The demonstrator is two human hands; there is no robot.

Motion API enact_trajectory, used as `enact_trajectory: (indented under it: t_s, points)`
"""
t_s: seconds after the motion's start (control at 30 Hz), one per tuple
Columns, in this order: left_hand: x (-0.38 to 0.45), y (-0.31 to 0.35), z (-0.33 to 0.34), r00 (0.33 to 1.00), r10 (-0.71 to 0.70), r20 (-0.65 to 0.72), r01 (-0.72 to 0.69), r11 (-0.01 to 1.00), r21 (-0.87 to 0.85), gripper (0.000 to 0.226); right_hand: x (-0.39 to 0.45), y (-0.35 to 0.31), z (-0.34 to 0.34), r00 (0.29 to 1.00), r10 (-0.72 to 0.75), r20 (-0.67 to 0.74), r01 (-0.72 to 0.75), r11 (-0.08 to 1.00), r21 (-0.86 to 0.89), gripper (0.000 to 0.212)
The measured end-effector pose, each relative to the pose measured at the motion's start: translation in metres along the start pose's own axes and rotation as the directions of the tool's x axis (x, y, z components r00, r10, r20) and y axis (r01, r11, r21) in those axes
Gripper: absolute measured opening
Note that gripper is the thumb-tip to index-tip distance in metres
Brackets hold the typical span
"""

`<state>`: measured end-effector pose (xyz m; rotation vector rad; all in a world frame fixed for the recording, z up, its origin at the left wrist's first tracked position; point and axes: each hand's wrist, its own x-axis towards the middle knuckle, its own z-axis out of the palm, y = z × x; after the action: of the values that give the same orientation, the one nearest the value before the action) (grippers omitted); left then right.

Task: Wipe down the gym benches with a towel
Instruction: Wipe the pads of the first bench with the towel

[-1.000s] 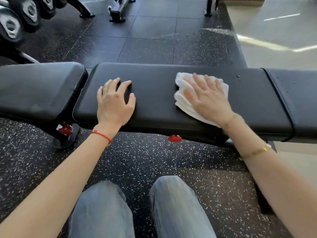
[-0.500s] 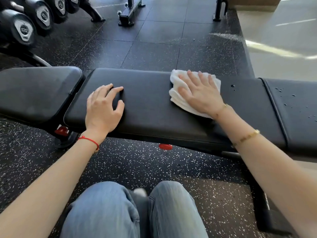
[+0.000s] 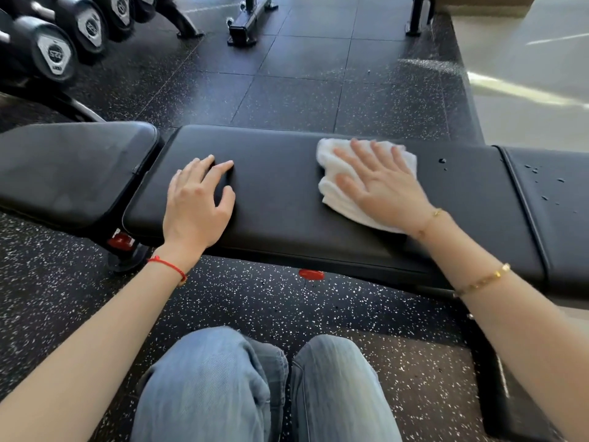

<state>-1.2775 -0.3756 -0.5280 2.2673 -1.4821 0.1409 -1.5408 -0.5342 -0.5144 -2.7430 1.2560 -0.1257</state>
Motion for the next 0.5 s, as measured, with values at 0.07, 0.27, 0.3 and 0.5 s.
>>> enact_trajectory:
  t_s: [0.07, 0.27, 0.3, 0.5]
  points:
    - [0.000, 0.001, 0.000, 1.000, 0.001, -0.008, -0.001, 1.000, 0.006, 0.044, 0.026, 0.011, -0.005, 0.994, 0.109, 0.032, -0.109, 0.994, 0.000, 0.057]
    - [0.000, 0.001, -0.001, 1.000, 0.001, -0.009, -0.001, 1.000, 0.002, 0.043, 0.049, -0.049, 0.003, 0.997, -0.017, 0.069, 0.017, 1.000, 0.004, 0.060]
    - [0.000, 0.001, -0.001, 1.000, 0.000, -0.003, 0.000, 1.000, 0.003, 0.043, 0.037, -0.057, 0.005, 0.996, -0.067, 0.056, 0.067, 0.998, 0.000, 0.060]
    - [0.001, 0.007, -0.004, 0.999, 0.019, 0.031, -0.020, 0.999, 0.027, 0.043, -0.049, -0.034, -0.001, 0.976, -0.211, 0.052, 0.211, 0.978, 0.008, 0.066]
